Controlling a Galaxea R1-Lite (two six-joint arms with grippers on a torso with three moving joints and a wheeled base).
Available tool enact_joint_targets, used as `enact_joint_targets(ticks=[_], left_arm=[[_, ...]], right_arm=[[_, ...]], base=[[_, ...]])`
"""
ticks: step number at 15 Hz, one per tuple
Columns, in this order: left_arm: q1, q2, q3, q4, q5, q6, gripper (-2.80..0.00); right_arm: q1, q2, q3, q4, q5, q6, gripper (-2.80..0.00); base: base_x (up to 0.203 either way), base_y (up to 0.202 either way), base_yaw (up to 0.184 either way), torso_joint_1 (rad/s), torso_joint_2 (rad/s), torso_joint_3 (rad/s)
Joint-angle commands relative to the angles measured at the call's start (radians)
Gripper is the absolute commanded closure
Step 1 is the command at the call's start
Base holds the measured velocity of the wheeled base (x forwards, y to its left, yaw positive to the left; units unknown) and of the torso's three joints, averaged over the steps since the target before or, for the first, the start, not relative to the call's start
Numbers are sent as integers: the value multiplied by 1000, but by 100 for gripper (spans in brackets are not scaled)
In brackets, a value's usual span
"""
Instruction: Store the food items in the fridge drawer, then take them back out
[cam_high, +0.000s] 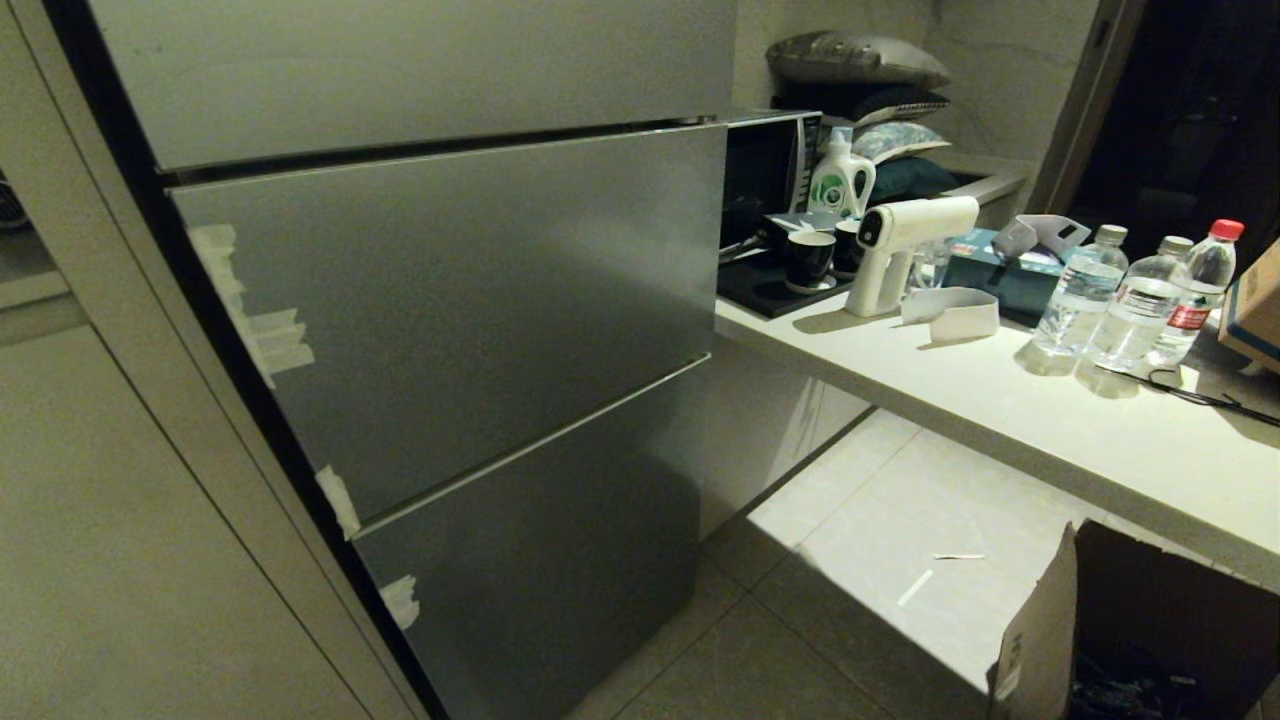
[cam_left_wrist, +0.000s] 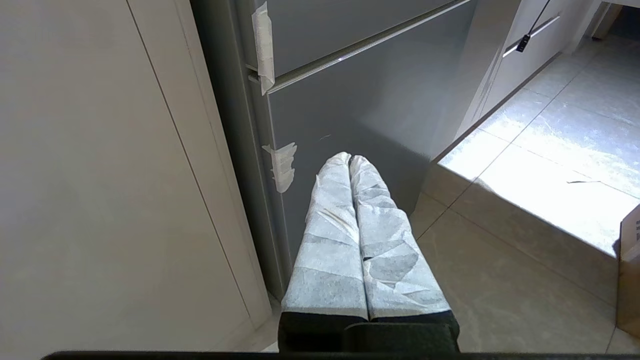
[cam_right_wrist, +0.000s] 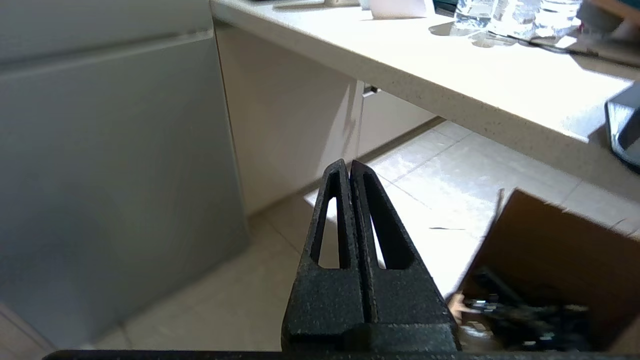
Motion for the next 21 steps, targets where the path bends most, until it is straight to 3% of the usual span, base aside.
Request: enact_joint_targets(ticks=[1, 19, 21], left_arm=[[0, 0, 1, 0, 0, 0, 0], [0, 0, 2, -1, 2, -3, 0], [0, 2, -37, -10, 2, 3, 0]], right_arm=[[2, -18, 31, -2, -10, 27, 0], [2, -18, 31, -2, -10, 27, 0], [2, -18, 31, -2, -10, 28, 0]], base=[[0, 0, 0, 0, 0, 0], [0, 0, 0, 0, 0, 0], [0, 0, 0, 0, 0, 0]])
